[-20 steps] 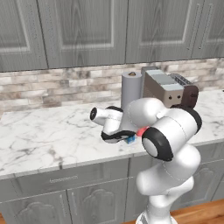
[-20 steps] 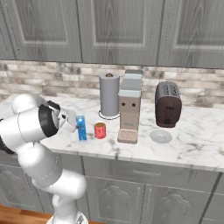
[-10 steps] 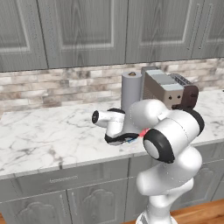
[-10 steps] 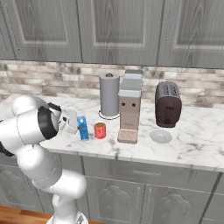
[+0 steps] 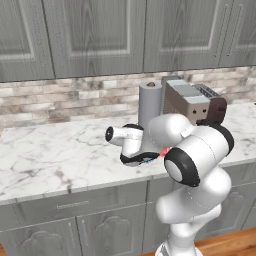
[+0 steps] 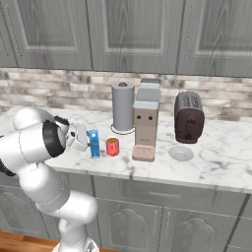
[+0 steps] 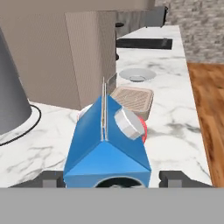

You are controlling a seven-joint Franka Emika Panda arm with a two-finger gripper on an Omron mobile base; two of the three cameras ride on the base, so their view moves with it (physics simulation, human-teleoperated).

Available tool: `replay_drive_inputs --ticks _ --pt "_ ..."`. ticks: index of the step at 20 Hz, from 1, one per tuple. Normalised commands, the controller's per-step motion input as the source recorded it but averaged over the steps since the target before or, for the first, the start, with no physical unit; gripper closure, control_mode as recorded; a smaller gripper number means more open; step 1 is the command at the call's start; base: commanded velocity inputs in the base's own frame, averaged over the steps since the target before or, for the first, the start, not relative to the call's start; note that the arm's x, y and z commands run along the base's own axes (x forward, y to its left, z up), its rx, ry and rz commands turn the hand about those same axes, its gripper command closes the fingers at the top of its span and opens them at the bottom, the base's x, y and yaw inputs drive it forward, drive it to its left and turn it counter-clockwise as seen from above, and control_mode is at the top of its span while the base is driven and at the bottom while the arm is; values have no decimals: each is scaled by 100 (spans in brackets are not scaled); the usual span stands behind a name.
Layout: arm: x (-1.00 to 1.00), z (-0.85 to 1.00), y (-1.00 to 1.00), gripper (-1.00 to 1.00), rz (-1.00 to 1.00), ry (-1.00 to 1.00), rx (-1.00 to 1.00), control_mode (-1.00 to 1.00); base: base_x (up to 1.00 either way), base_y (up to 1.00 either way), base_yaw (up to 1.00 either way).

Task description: Take a sugar cube from the saucer and place it inside the coffee. Then, grab milk from the fridge and place it next to the coffee on the counter to sweeten the coffee.

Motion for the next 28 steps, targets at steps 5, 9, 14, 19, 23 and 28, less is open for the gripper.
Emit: replay_drive_inputs --ticks 5,9,14,19,23,28 --pt "0 0 0 -100 0 0 0 -100 0 0 0" --pt "-21 0 28 -100 0 0 0 -100 0 0 0" --pt "-61 0 64 -100 0 -5 0 -100 0 0 0" --pt "-99 18 24 -100 0 -6 1 -100 0 0 0" --pt "-100 60 -12 -100 0 -22 7 -100 0 0 0" --pt "-100 78 -50 -100 1 -36 12 -100 0 0 0"
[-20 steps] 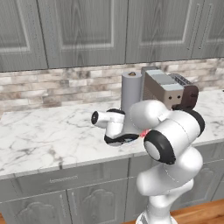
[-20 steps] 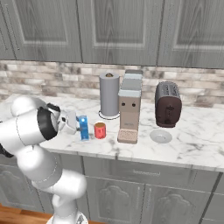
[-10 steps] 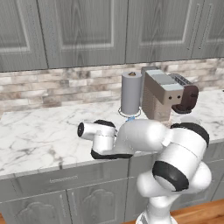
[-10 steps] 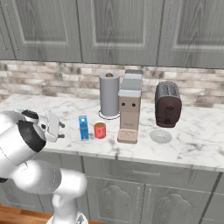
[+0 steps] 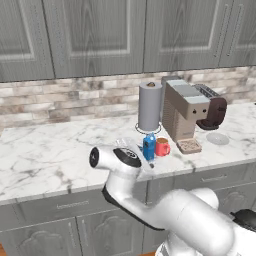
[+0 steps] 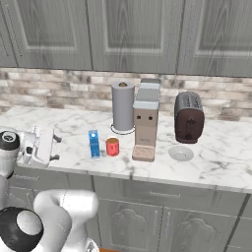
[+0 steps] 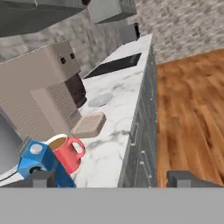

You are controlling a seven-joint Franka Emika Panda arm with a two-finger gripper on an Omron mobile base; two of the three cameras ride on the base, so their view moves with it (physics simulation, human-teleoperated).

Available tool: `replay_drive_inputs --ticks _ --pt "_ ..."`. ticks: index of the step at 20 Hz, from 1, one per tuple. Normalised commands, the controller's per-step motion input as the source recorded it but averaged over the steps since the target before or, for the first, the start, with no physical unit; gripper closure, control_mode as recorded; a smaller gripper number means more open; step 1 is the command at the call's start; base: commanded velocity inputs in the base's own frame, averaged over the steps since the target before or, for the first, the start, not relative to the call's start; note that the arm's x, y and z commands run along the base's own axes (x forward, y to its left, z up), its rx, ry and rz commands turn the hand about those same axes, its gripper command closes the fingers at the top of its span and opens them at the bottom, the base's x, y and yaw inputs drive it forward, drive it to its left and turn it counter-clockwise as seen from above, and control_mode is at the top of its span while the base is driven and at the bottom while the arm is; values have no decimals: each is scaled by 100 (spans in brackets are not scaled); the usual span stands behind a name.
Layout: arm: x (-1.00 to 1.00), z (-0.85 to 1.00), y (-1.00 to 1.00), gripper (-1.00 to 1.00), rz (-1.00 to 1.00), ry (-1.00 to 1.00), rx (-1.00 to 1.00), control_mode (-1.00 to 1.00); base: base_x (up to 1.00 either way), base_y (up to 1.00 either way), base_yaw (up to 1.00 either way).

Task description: Take a sugar cube from the saucer and place it inside the coffee. Then, grab milk from the fridge and place it next to the coffee on the counter to sweeten the coffee.

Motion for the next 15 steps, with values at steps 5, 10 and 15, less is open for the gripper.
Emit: replay_drive_inputs --ticks 5,10,15 --pt "-99 91 -74 -100 3 -42 18 -100 0 0 0" --pt "-73 30 -37 -100 1 -46 4 -100 0 0 0" --pt "-5 0 -2 -100 0 -3 2 -100 0 0 0"
